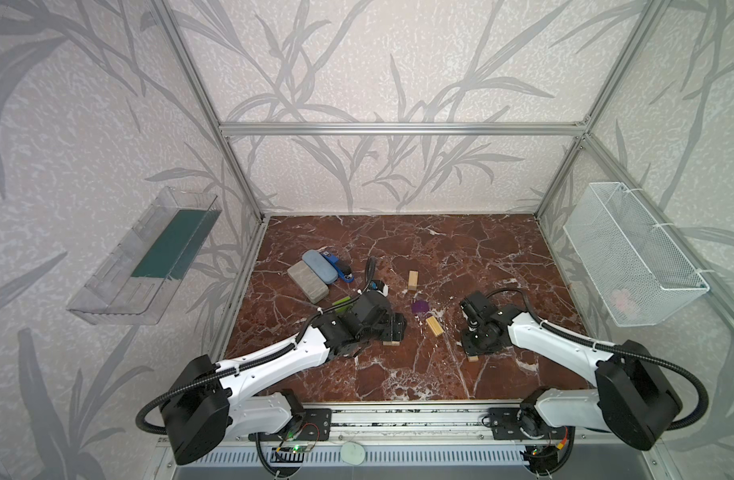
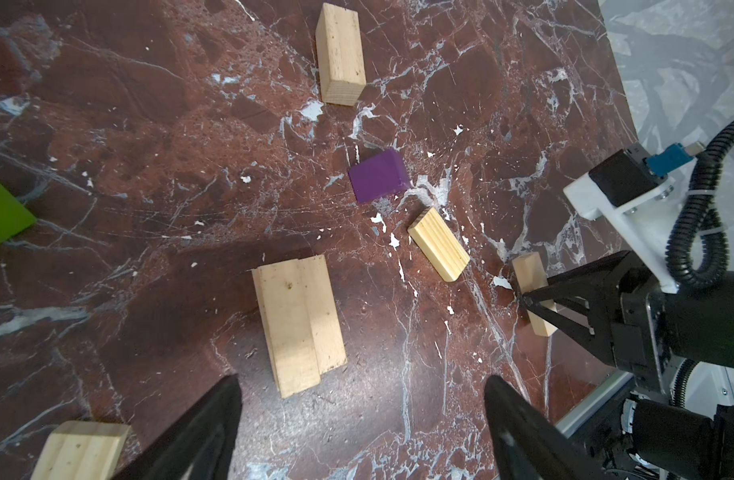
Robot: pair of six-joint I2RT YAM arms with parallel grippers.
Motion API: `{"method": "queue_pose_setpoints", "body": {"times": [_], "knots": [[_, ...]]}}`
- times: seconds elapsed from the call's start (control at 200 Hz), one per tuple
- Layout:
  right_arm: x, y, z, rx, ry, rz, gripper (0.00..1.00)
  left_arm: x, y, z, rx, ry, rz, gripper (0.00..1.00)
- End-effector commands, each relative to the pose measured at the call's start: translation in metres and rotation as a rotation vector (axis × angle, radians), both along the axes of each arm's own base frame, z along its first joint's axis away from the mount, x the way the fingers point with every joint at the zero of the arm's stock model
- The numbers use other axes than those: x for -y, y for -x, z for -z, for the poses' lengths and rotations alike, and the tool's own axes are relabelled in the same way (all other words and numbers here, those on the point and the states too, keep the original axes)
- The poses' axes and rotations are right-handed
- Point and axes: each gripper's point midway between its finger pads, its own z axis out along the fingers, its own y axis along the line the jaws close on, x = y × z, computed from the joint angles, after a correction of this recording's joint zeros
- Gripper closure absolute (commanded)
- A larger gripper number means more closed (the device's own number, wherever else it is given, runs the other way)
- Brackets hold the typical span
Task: Build the wood block tower
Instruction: 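Carry the block with the right gripper and set it against the pair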
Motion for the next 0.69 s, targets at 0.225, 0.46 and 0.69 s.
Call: {"method": "queue_pose_setpoints", "body": {"times": [0.225,0.46,0.69], "knots": [[-0.047,-0.005,-0.036,0.042,-0.059,-0.039,0.75,-0.039,0.003,0.0,0.044,-0.05,-0.097,0.11],[-0.113,-0.012,-0.044,0.062,-0.135,-0.085,0.75,-0.067,0.009,0.008,0.032,-0.12,-0.153,0.11],[-0.164,-0.022,-0.041,0.06,-0.185,-0.1,0.76,-0.09,0.013,0.015,0.02,-0.171,-0.204,0.11]]}}
